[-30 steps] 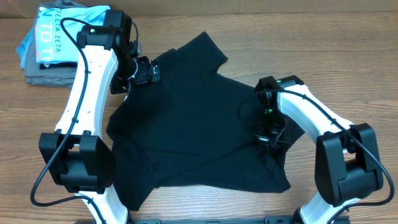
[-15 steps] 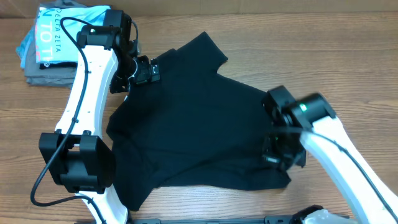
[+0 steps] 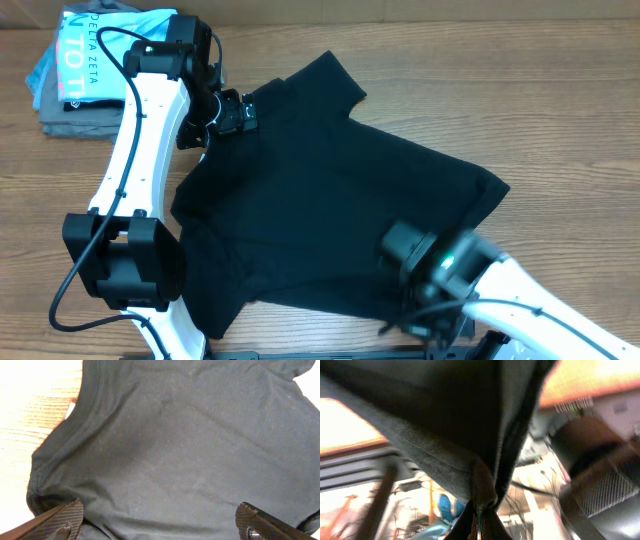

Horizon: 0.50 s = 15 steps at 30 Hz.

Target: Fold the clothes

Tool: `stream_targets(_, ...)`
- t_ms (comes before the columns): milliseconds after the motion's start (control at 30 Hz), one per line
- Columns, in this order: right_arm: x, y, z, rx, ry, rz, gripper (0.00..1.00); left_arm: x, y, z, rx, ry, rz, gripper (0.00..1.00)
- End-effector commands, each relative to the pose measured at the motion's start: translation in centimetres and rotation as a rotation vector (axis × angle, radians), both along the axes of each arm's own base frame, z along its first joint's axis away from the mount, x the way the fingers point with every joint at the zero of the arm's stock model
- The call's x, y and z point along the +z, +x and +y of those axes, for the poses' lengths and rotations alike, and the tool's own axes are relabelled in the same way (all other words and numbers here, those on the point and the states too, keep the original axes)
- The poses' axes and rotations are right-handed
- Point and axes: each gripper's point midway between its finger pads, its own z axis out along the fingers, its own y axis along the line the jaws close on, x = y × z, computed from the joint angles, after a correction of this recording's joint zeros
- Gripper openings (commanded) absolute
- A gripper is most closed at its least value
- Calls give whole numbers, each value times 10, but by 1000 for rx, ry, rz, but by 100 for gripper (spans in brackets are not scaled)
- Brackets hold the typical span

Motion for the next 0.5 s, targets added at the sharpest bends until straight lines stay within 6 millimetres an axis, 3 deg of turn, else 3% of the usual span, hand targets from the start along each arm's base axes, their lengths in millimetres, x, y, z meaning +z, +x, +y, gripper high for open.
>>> stream_targets(0,-11,-38,-11,-171,-160,64,4,-6,0,2,-18,15,12,100)
stream_targets(67,-14,-58,-15,-204,-226,86,4,-6,0,2,-18,15,12,100)
stream_targets(133,-14,-65,-16,-211,-252,71,5,-6,0,2,-18,15,11,100)
stream_targets(233,-16,-67,-11,-218,-242,59,72,-6,1,2,-18,15,8,100)
stream_targets(267,-17,-64,-8,-221,-226,50,78,-6,1,2,-18,15,5,100)
stream_targets(467,-23,-27,23,-210,-58,-58,86,-6,4,1,-18,10,-5,100)
